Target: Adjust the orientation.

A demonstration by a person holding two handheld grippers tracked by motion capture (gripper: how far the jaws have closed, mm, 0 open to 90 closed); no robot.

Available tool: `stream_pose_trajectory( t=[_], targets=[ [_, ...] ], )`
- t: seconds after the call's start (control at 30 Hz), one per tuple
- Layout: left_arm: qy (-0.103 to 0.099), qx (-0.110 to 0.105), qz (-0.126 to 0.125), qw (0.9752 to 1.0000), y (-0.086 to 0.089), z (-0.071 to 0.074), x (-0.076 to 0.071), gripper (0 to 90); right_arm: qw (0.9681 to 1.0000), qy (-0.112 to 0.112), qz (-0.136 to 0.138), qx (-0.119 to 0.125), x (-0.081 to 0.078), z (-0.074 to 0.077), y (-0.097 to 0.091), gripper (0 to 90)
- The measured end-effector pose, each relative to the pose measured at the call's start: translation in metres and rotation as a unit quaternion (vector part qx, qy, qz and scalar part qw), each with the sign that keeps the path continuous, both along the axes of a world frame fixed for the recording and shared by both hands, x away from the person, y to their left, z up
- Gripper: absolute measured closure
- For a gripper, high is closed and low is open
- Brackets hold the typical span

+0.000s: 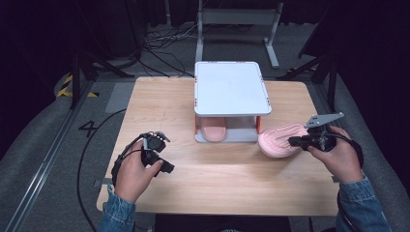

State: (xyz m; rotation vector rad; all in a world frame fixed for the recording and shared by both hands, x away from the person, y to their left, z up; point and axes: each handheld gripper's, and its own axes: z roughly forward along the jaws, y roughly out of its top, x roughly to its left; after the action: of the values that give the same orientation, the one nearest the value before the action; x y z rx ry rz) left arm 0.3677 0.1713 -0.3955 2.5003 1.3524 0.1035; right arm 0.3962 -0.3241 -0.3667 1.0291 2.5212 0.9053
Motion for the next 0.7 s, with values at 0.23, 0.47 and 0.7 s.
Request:
stream_pose_trajectory(
  t=[0.23, 0.47, 0.7],
  targets=[
    [0.004, -0.002, 0.007, 1.0, 0.005, -0.003, 0.0, 19.3, 0.9982, 0.042, -0.042, -0.004, 0.015, -0.02, -0.006, 90.0],
    [0.001, 0.003, -0.004, 1.0, 0.0, -0.003, 0.006, 19.4, 0.9964, 0.066, -0.051, -0.018, 0.007, -0.023, -0.01, 90.0],
    [0.003, -0.003, -0.024, 0.9997, -0.013, -0.002, 0.018, 19.3, 0.9934, 0.088, -0.063, -0.037, -0.009, -0.028, -0.018, 90.0]
  ],
)
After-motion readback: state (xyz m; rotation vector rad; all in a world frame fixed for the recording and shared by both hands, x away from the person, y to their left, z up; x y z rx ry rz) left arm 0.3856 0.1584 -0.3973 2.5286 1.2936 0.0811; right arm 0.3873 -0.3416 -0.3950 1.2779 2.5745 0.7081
